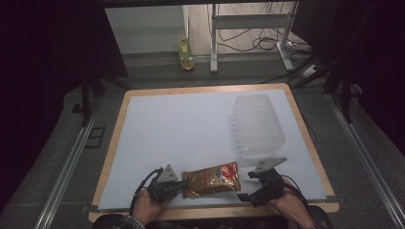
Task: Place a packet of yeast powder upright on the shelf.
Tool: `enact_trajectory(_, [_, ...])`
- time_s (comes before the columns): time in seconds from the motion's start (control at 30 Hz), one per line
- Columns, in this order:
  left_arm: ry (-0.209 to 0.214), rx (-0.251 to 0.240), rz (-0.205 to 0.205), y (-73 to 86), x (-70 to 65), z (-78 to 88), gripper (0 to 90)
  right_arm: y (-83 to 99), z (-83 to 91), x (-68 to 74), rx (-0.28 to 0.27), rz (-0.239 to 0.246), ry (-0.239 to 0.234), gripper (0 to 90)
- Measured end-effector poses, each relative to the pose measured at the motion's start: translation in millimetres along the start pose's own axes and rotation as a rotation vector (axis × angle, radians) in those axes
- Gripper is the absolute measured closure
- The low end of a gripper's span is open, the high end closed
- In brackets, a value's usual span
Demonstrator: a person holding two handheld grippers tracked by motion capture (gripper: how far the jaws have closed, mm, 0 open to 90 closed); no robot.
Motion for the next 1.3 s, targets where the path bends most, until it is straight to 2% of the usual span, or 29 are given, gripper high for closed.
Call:
enact_trajectory(0.2, [0.0,0.001,-0.003,-0.1,-0.1,0.0,89.8,-4.3,-6.1,3.4,0.015,-0.018,-0.021,3.6])
enact_trajectory(0.37, [-0.003,0.005,-0.009,-0.2,-0.2,0.2,89.8,-15.0,-11.7,9.0,0.031,-0.036,-0.052,3.8])
enact_trajectory(0.5, [-0.003,0.005,-0.008,0.0,-0.2,0.2,89.8,-20.2,-17.0,11.5,0.044,-0.044,-0.049,3.8])
enact_trajectory(0.67, [-0.004,0.003,-0.009,0.1,-0.3,0.2,89.7,-26.2,-27.4,14.6,0.071,-0.073,-0.056,3.8])
enact_trajectory(0.77, [-0.003,0.002,-0.007,0.3,-0.2,0.3,89.7,-30.3,-31.7,15.9,0.082,-0.119,-0.081,3.8])
enact_trajectory(0.87, [-0.003,0.002,-0.007,0.2,-0.3,0.3,89.7,-34.4,-33.8,18.6,0.084,-0.123,-0.092,4.3])
enact_trajectory(1.07, [-0.003,0.003,-0.007,0.1,-0.3,0.3,89.7,-43.0,-36.6,22.2,0.097,-0.157,-0.097,19.9])
enact_trajectory(1.2, [-0.003,0.003,-0.007,0.1,-0.4,0.3,89.7,-51.1,-33.5,22.0,0.069,-0.209,-0.146,28.3])
enact_trajectory(1.27, [-0.006,0.003,-0.009,0.1,-0.8,0.2,89.7,-54.2,-32.1,22.8,0.065,-0.203,-0.138,32.7])
enact_trajectory(1.3, [-0.007,0.003,-0.011,-0.1,-0.9,0.2,89.7,-57.7,-30.8,23.7,0.062,-0.204,-0.122,38.7])
Point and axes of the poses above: each handheld gripper's, and its own axes: z roughly backward along the jaws, y roughly out of its underside, x roughly to its left, the point moved 3 cm from there along -z, roughly forward along the jaws, and after that the axes turned 15 degrees about -z, right-handed, at the moved point
